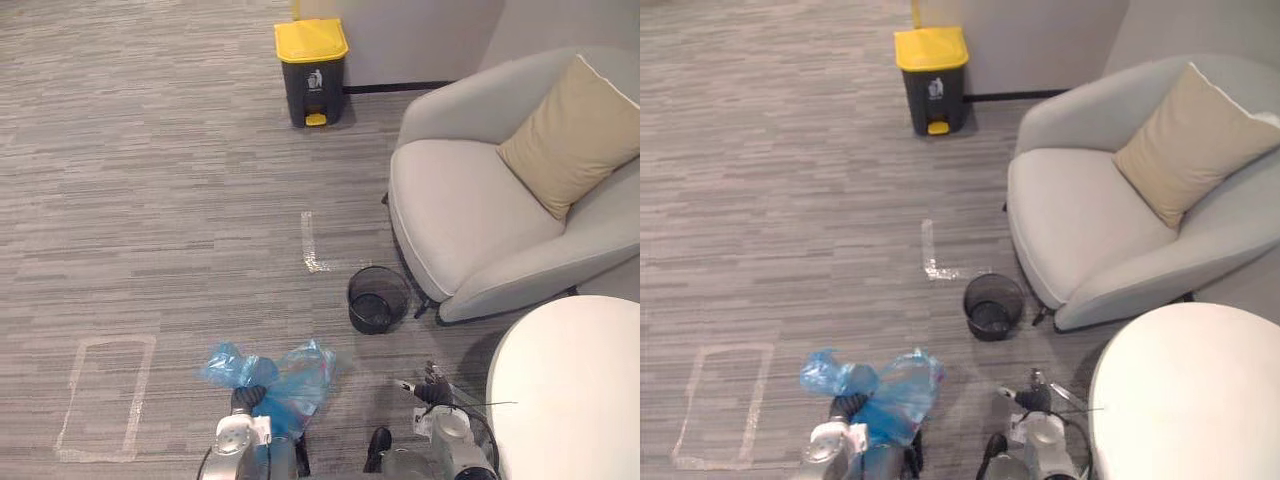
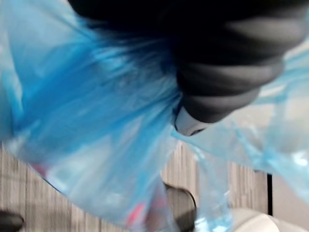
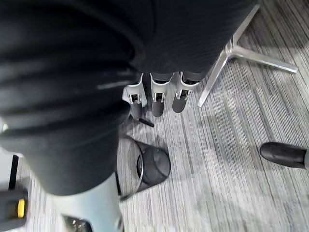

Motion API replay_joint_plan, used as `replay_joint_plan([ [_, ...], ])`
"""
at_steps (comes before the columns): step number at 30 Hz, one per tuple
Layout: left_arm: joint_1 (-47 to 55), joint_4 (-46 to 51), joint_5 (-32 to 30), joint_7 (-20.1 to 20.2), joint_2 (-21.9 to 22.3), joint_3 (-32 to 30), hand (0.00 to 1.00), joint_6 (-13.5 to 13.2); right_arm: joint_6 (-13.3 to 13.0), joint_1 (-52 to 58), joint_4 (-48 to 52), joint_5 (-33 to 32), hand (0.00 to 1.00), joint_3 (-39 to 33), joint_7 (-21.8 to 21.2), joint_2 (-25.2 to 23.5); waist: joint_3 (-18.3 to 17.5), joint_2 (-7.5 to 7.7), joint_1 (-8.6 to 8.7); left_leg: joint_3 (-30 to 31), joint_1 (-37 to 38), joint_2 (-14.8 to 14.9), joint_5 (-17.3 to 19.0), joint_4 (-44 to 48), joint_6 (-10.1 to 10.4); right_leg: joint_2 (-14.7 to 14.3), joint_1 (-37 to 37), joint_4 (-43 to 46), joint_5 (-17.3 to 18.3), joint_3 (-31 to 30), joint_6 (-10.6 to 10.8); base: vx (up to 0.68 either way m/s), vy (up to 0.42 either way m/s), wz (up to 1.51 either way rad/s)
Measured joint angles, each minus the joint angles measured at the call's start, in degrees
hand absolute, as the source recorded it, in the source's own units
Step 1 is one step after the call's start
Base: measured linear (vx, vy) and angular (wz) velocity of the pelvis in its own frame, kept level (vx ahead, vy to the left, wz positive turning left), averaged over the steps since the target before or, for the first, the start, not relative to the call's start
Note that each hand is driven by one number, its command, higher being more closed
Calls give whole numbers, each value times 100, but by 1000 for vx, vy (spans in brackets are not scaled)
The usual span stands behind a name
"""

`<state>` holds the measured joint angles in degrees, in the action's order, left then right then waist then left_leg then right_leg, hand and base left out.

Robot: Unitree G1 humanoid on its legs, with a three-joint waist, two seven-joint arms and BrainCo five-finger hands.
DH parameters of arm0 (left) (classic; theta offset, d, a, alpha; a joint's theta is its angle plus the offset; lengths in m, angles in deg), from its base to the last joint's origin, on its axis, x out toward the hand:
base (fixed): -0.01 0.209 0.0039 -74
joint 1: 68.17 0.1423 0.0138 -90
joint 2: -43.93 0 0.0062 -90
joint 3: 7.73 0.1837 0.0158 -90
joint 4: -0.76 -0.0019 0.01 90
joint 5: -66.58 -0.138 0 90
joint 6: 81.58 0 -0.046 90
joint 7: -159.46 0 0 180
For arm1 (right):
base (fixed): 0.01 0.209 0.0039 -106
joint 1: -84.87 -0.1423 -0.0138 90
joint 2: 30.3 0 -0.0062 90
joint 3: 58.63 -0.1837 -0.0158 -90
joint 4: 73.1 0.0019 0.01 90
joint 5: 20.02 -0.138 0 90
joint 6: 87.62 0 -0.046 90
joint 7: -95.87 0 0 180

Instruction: Gather rubbish on tea table into small bin, then transfer packed bag to large trash can.

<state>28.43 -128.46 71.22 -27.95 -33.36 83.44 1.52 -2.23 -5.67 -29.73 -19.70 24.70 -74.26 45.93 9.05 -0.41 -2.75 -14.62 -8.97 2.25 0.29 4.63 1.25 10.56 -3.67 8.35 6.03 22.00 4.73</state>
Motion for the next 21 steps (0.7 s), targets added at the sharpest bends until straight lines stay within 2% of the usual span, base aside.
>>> replay_joint_plan([
  [3, 31, -64, -9, 7, -48, -5, 100, 0, 13, -51, -181, 171, 0, -1, -3, -1, 13, 42, -5, 137, 0, -156, -3, -9, -82, 106, 99, -72, -20, 151, 96, -4, 99, 31],
  [4, 38, -94, -9, 6, -50, -8, 100, 7, 39, -63, -192, 191, 0, -1, -9, -4, 31, 71, -6, 198, -49, -214, 98, 99, -150, 183, 109, -22, 81, 197, 162, 28, 110, 27],
  [6, 86, -91, -8, 8, -51, -22, 100, 8, 61, -59, -196, 191, 0, -8, -12, -1, 57, 127, 8, 296, -213, -323, 410, 525, -208, 340, 95, 261, 293, 276, 296, 67, 156, 38],
  [7, 118, -76, -7, 8, -54, -49, 100, 9, 67, -43, -207, 192, 0, -10, -12, -1, 74, 196, 22, 355, -339, -403, 700, 900, -276, 510, 78, 619, 555, 299, 465, 98, 152, 44],
  [8, 172, -51, -7, 6, -87, -53, 100, 10, 68, -29, -216, 194, 0, -9, -12, 2, 100, 292, 54, 416, -399, -489, 884, 1144, -308, 664, 70, 929, 702, 303, 530, 138, 139, 55],
  [9, 250, 4, -7, 4, -155, -47, 100, 24, 68, 15, -209, 195, 0, -8, -15, 4, 112, 363, 68, 561, -404, -611, 1090, 1343, -341, 868, 5, 1493, 737, 199, 470, 173, 155, 56],
  [11, 279, 123, -6, -17, -182, -34, 100, 52, 73, 78, -204, 192, 0, -7, -19, -19, 145, 334, 122, 781, -334, -620, 1289, 1569, -463, 941, -650, 2975, 342, -552, -57, 200, 173, 57],
  [12, 316, 264, -6, -17, -231, -27, 100, 58, 72, 139, -199, 193, 0, 0, -30, -102, 220, 268, 133, 947, -209, -584, 1390, 1618, -505, 751, -962, 3560, 499, -989, -7, 247, 109, 46],
  [13, 310, 300, -6, -19, -270, -31, 100, 57, 72, 189, -175, 192, 0, -2, -29, -158, 230, 276, 135, 1038, -145, -571, 1426, 1623, -540, 610, -1067, 3732, 660, -1122, 29, 335, 70, 59],
  [14, 313, 383, -3, -22, -325, -63, 100, 58, 72, 264, -167, 191, 0, 3, -30, -271, 228, 323, 147, 1196, 21, -576, 1502, 1584, -592, 351, -1269, 3870, 916, -1227, -2, 386, 5, 56],
  [15, 300, 393, -3, -21, -318, -71, 100, 57, 74, 307, -169, 188, 0, 2, -30, -316, 220, 341, 180, 1298, 151, -583, 1599, 1546, -620, 146, -1440, 3750, 1031, -1203, -17, 340, -10, 53],
  [17, 284, 381, -4, -15, -278, -71, 100, 65, 68, 281, -154, 179, 0, -6, -31, -320, 223, 344, 243, 1409, 444, -600, 1722, 1371, -640, -164, -1771, 3241, 1039, -995, -42, 372, -31, 34],
  [19, 169, 362, -4, -14, -267, -73, 100, 72, 71, 291, -170, 180, 0, -17, -38, -261, 219, 349, 293, 1566, 734, -606, 1747, 1122, -590, -427, -1922, 2219, 798, -776, -185, 430, -68, 53],
  [20, 73, 359, -5, -12, -266, -63, 100, 70, 78, 325, -180, 181, 0, -108, -39, -235, 204, 379, 316, 1745, 889, -652, 1801, 974, -504, -530, -1927, 1599, 476, -763, -343, 512, -129, 90],
  [21, 27, 352, -8, -11, -244, -59, 100, 70, 83, 376, -177, 177, 0, -220, -38, -217, 165, 414, 370, 1944, 1101, -650, 1884, 911, -392, -557, -1867, 1401, 31, -768, -598, 561, -148, 105],
])
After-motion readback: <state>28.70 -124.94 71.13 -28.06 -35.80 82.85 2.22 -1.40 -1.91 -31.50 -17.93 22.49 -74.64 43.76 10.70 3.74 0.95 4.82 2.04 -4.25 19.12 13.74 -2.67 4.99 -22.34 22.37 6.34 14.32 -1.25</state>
